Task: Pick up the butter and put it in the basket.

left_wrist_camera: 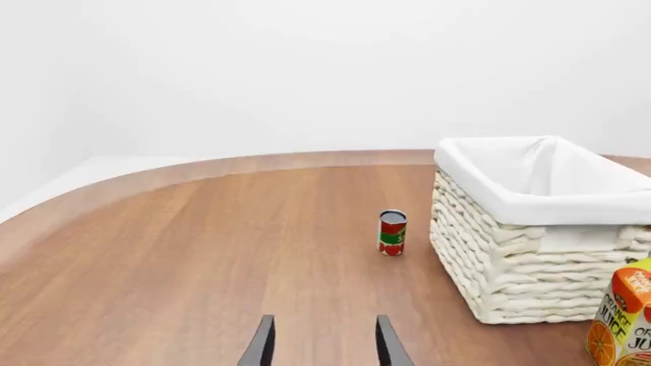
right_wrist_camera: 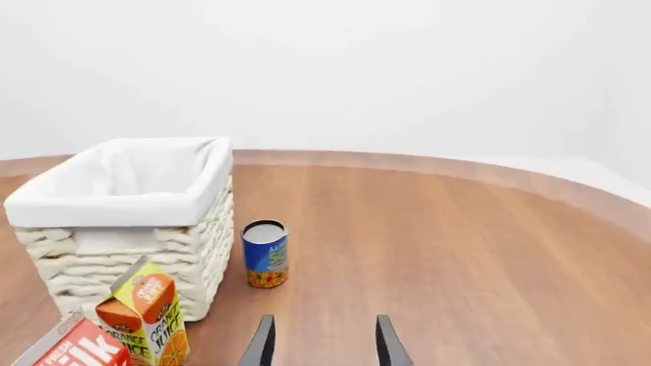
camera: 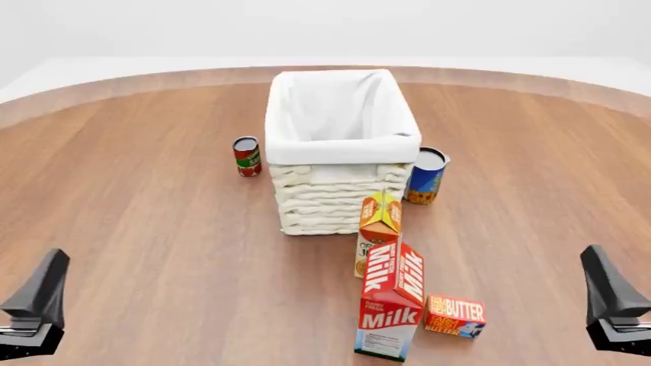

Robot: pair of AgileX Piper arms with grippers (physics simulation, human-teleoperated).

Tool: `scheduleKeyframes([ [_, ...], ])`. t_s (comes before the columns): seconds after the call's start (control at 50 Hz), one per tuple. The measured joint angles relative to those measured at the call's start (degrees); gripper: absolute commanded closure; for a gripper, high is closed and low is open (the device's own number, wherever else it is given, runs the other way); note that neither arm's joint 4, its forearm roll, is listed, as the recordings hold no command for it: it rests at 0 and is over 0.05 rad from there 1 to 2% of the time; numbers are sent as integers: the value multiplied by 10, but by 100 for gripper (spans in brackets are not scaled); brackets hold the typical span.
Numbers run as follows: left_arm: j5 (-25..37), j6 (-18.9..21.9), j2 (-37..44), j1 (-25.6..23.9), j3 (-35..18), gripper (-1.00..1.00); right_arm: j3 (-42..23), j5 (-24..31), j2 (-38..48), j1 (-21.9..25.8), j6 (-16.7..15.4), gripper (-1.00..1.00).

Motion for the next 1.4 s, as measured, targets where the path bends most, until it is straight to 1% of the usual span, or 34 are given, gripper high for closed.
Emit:
scheduleKeyframes([
  [0.08,0,0,0,0,0,-100,-14,10,6,9,-3,-100],
  [0.18,0,0,0,0,0,-100,-51,34,16,30,-18,-100],
  [0.24,0,0,0,0,0,-100,-80,54,26,51,-29,-100],
  [0.34,0,0,0,0,0,-100,-128,85,67,104,-64,-100],
  [0.48,0,0,0,0,0,-100,-201,142,162,168,-108,-100],
  [0.6,0,0,0,0,0,-100,-258,192,228,198,-164,-100],
  [0.76,0,0,0,0,0,-100,-316,258,301,200,-247,-100],
  [0.9,0,0,0,0,0,-100,-345,309,349,198,-313,-100],
  [1.06,0,0,0,0,0,-100,-350,362,385,193,-384,-100],
  [1.2,0,0,0,0,0,-100,-361,416,402,213,-412,-100],
  [1.22,0,0,0,0,0,-100,-365,425,403,225,-412,-100],
  [1.3,0,0,0,0,0,-100,-377,464,410,289,-395,-100],
  [1.4,0,0,0,0,0,-100,-380,499,419,332,-381,-100],
])
